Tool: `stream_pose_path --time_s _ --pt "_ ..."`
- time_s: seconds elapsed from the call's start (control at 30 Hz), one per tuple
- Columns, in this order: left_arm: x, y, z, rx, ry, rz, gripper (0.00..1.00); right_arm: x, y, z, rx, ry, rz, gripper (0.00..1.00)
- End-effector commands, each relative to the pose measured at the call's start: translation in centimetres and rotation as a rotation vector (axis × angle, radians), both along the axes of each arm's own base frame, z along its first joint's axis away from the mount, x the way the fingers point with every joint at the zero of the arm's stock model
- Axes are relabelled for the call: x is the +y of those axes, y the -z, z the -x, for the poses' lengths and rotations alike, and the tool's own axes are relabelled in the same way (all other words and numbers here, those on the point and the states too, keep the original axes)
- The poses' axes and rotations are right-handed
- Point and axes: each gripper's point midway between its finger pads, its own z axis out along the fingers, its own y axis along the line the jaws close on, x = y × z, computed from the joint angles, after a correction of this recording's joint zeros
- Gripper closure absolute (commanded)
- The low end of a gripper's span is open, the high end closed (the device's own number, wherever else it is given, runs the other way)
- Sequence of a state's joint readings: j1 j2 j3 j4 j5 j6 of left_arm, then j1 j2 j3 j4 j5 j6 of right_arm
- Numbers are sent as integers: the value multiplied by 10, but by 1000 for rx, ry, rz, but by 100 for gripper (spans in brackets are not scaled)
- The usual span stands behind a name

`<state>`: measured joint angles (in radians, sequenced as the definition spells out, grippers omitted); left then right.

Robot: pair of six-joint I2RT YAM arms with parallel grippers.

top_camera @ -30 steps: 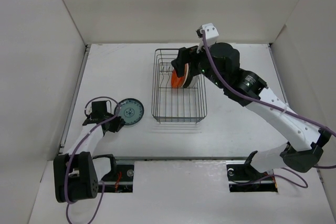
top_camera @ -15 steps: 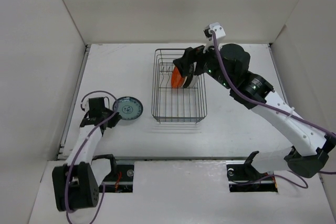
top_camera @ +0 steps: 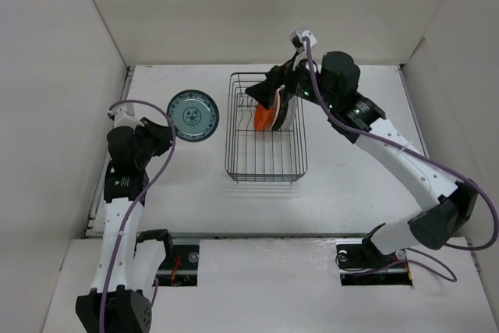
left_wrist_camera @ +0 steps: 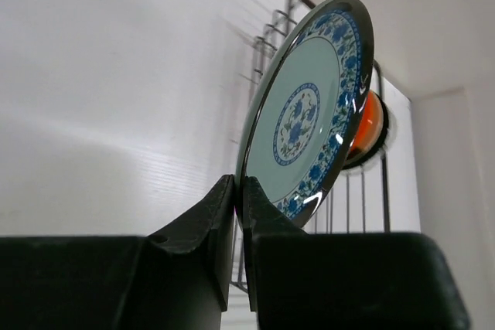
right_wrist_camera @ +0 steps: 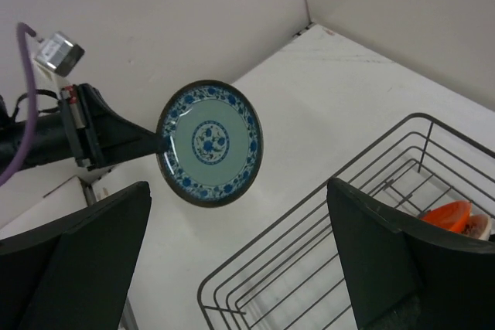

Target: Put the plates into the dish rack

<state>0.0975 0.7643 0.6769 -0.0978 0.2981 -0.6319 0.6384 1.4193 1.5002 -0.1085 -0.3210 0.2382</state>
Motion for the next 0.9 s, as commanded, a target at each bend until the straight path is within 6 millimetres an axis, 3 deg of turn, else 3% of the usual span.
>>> stream_pose_path --time_s 0.0,0.2,0.3,0.5,0.53,0.63,0.7,0.73,0.77,0.8,0.83,0.87 --pt "-41 -61 5 -260 262 -36 100 17 -14 -10 -84 -139 -43 0" --pt "-65 -91 14 -367 404 12 100 45 31 -39 19 -181 -8 1" --pt "-73 -98 16 -393 454 42 100 59 53 -43 72 -238 -7 1" --pt "-75 -86 11 -378 461 83 100 77 61 -33 106 -323 -20 8" --pt "-76 -86 11 -372 469 97 100 80 60 -27 115 -342 -24 14" --pt "-76 -85 8 -379 469 103 100 84 55 -23 128 -375 -48 68" --pt "-76 -80 4 -355 466 118 100 85 53 -19 145 -392 -63 93" --pt "-75 -80 3 -356 457 117 100 86 47 -19 146 -393 -86 100" --pt "-73 -77 -1 -348 436 117 95 86 47 -18 162 -392 -93 100" --pt "-69 -67 -4 -304 408 117 74 85 46 -23 173 -362 -101 100" --pt "-64 -65 -8 -290 372 100 15 83 45 -27 180 -325 -110 100" --pt "-58 -61 -11 -265 333 89 0 77 39 -31 186 -271 -128 100"
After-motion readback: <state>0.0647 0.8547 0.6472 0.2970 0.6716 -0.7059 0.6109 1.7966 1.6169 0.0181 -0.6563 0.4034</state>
